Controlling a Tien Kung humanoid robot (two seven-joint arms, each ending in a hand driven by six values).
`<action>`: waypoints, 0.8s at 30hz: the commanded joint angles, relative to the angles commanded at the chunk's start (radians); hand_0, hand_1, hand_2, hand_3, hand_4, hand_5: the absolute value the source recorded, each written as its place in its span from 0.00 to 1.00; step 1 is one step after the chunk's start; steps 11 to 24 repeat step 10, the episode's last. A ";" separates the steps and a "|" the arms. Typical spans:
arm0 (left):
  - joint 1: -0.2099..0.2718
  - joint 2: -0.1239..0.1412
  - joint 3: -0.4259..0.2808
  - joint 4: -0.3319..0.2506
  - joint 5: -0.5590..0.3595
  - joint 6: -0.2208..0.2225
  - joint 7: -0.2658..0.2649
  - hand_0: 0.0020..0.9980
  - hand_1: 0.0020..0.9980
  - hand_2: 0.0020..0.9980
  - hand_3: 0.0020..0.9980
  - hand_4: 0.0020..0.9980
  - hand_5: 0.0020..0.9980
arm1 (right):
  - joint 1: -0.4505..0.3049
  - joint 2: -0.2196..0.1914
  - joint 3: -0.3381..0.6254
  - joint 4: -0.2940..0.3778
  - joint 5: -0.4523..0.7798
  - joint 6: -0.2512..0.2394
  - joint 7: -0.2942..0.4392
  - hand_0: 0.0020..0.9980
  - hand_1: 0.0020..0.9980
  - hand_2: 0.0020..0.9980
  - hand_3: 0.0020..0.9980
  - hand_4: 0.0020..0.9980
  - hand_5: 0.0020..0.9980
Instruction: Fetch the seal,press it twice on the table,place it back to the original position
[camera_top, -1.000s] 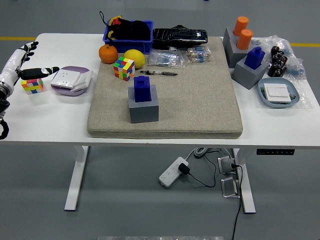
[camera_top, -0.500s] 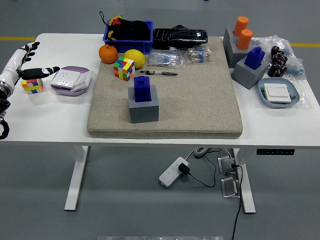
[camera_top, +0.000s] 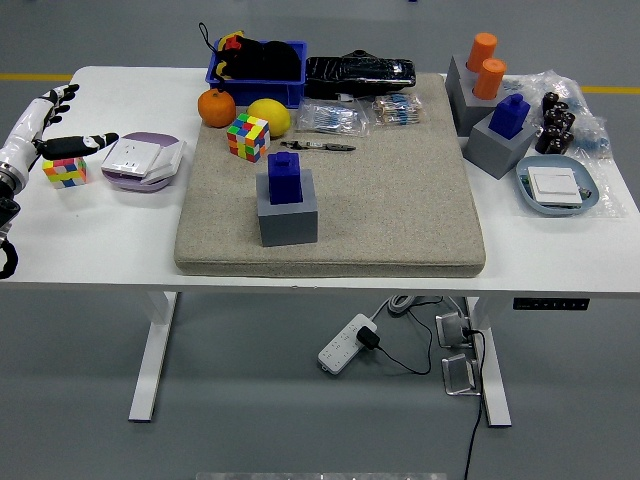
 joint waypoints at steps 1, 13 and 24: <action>0.000 0.000 -0.001 0.000 0.001 0.000 0.000 0.91 0.95 0.97 0.96 0.93 0.28 | 0.000 0.000 0.001 0.000 0.000 0.000 0.000 0.82 0.72 0.69 0.70 0.74 0.51; -0.002 -0.001 -0.002 0.000 0.002 0.000 0.000 0.91 0.95 0.97 0.96 0.92 0.28 | 0.002 0.001 0.005 0.001 -0.001 -0.001 0.001 0.82 0.72 0.69 0.70 0.74 0.51; -0.002 -0.001 -0.002 0.000 0.002 0.000 0.000 0.91 0.95 0.97 0.96 0.92 0.28 | 0.002 0.001 0.005 0.001 -0.001 -0.001 0.001 0.82 0.72 0.69 0.70 0.74 0.51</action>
